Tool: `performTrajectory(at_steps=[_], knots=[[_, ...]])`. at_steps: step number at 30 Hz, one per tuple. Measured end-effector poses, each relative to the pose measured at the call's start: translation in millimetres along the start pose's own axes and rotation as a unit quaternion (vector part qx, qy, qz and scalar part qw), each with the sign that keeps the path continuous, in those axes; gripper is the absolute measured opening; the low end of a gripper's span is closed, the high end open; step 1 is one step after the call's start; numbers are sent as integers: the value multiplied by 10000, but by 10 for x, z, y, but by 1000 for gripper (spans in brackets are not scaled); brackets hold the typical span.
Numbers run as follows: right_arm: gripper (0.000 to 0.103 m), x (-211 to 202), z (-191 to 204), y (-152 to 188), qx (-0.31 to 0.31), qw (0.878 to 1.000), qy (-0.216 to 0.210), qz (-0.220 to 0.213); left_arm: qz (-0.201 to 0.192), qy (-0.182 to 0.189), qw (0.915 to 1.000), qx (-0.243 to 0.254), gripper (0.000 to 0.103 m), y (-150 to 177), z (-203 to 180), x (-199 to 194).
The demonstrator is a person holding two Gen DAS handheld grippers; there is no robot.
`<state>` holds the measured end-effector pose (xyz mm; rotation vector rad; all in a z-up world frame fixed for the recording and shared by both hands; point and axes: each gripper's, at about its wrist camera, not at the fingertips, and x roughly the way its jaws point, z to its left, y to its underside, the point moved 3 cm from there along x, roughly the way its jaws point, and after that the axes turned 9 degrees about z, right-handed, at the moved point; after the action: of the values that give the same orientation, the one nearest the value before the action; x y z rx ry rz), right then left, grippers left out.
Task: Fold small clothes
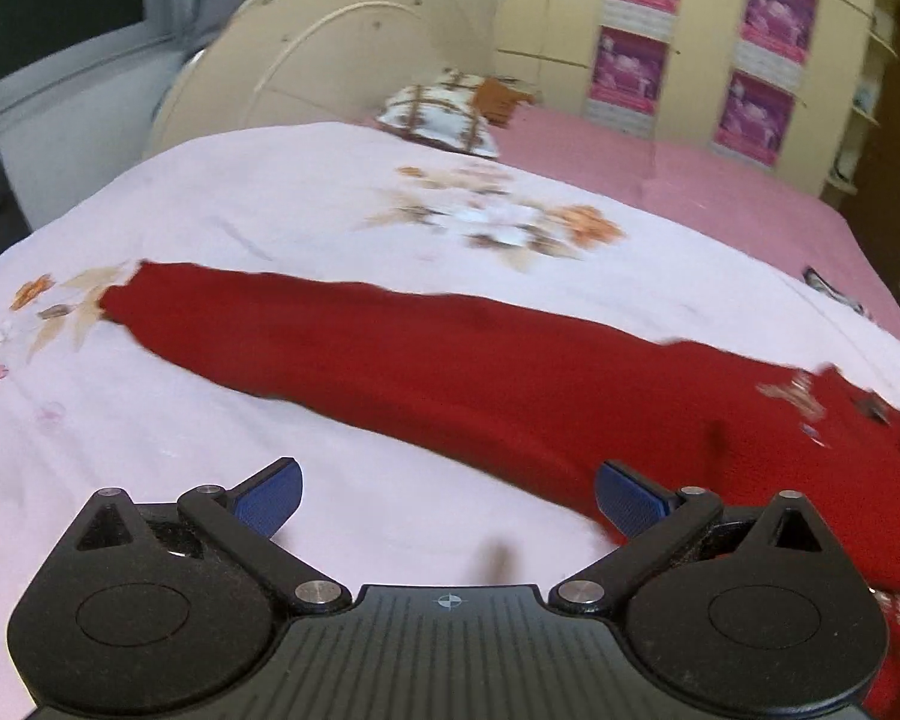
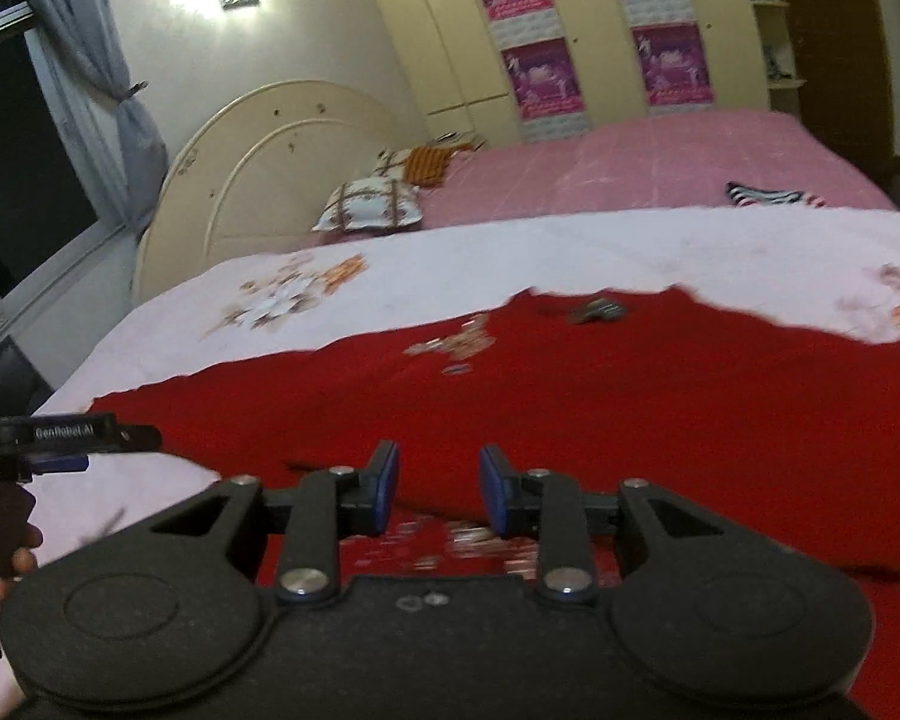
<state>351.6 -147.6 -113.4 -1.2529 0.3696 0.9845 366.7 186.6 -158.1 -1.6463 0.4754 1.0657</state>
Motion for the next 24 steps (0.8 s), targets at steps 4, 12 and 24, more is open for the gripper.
performTrajectory(at_steps=[4, 12, 24], knots=[[32, 160, 231, 43, 69, 9999, 136, 7, -38, -51, 9994, -353, 100, -137, 598, 194], [33, 684, 653, -71, 163, 9991, 369, 85, 519, 393, 9803, -1866, 60, -383, 1763, 869], [33, 1070, 869, -183, 175, 9978, 605, 202, 87, 1200, 9547, -2722, 60, -661, 2116, 1331]])
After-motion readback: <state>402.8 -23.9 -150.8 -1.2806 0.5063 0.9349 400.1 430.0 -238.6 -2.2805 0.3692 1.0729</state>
